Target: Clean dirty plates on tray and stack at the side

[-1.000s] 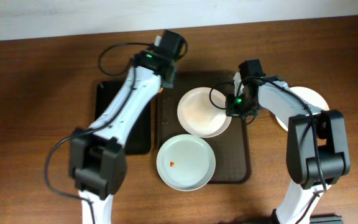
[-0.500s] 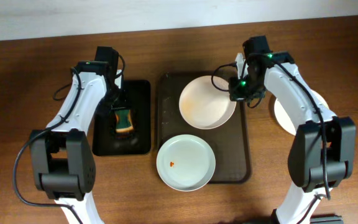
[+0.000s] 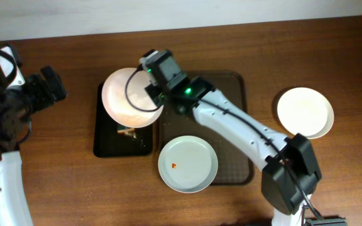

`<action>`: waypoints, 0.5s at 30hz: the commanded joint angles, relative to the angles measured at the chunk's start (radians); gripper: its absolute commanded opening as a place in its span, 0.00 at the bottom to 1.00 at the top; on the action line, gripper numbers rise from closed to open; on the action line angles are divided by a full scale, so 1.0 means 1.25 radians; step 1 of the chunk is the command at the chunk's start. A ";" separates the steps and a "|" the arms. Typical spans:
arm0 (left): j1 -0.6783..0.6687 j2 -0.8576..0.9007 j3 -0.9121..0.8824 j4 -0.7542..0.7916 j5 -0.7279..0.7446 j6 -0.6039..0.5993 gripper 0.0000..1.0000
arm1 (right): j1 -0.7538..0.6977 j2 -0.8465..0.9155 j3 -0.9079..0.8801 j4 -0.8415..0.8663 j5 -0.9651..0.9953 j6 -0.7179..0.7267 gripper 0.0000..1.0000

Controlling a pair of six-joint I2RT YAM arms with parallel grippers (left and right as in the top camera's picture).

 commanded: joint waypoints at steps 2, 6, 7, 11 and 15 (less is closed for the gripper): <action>0.002 -0.020 0.002 -0.016 0.006 0.001 1.00 | 0.091 -0.021 0.014 0.048 0.300 -0.111 0.04; 0.002 -0.020 0.002 -0.022 0.006 0.001 1.00 | 0.180 -0.021 0.014 0.132 0.548 -0.190 0.04; 0.002 -0.020 0.002 -0.022 0.006 0.001 1.00 | 0.189 -0.021 0.014 0.141 0.571 -0.203 0.04; 0.002 -0.020 0.002 -0.022 0.006 0.001 1.00 | 0.224 -0.021 0.014 0.164 0.633 -0.239 0.04; 0.002 -0.020 0.002 -0.022 0.006 0.001 1.00 | 0.226 -0.021 0.014 0.164 0.653 -0.239 0.04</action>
